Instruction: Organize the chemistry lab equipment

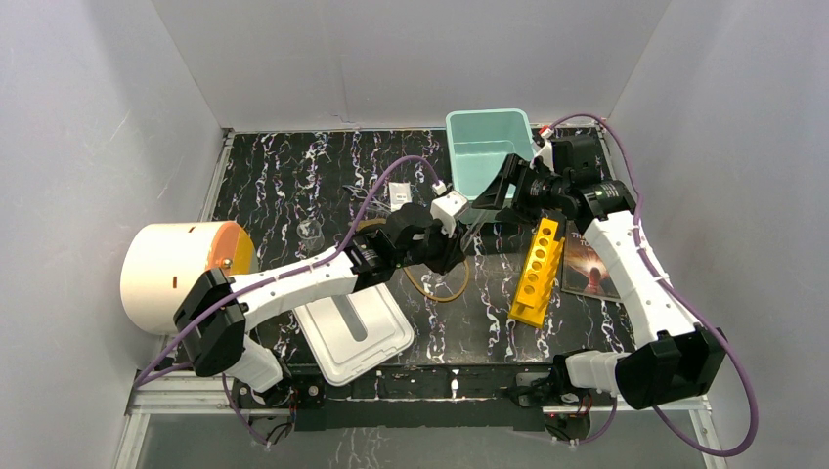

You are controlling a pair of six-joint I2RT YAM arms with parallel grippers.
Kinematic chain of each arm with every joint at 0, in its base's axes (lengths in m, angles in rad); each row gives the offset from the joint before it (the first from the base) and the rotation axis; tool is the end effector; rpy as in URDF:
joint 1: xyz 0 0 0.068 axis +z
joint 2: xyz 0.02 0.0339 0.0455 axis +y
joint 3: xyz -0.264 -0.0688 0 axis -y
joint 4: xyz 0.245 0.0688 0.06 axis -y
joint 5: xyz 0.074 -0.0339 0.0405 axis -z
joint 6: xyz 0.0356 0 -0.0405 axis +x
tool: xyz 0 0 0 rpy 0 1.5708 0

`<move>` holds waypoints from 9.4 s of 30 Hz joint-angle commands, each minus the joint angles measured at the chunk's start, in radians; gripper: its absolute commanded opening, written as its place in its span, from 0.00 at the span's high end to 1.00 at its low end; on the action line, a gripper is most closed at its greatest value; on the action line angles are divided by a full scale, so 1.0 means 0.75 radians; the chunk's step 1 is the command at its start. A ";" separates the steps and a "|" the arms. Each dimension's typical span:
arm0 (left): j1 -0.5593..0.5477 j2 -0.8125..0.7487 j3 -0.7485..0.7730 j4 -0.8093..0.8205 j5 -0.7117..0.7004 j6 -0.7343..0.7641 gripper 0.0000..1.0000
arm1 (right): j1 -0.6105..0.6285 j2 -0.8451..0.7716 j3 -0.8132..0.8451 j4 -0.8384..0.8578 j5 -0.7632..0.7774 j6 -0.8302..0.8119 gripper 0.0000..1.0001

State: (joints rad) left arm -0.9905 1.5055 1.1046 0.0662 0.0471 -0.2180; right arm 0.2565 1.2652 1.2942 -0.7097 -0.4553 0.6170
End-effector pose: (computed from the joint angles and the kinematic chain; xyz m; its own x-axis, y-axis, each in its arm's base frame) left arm 0.1934 -0.2980 0.3006 -0.3618 0.1578 -0.9188 0.8005 0.5578 -0.2194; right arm 0.2534 0.0826 0.3657 -0.8196 0.3223 -0.4737 -0.1032 0.7302 0.6754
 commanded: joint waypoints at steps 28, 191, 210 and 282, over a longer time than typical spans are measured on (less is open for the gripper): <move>-0.002 -0.027 0.091 -0.079 0.035 0.190 0.93 | -0.029 0.149 0.012 -0.027 -0.281 -0.095 0.50; 0.319 -0.327 -0.212 -0.174 -0.124 -0.558 0.02 | -0.144 0.015 -0.248 0.180 1.016 -0.447 0.48; 0.365 -0.296 -0.035 -0.486 -0.313 -0.629 0.02 | -0.130 -0.024 0.325 -0.059 0.906 -0.540 0.23; 0.688 -0.722 -0.173 -0.988 -0.631 -1.002 0.14 | 0.916 1.062 0.668 0.423 1.004 -0.424 0.97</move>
State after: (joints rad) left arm -0.4854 0.9905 0.9928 -0.7029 -0.4458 -0.9943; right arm 0.9485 2.1235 1.7401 -0.4164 0.2710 0.3317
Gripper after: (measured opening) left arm 0.869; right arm 0.167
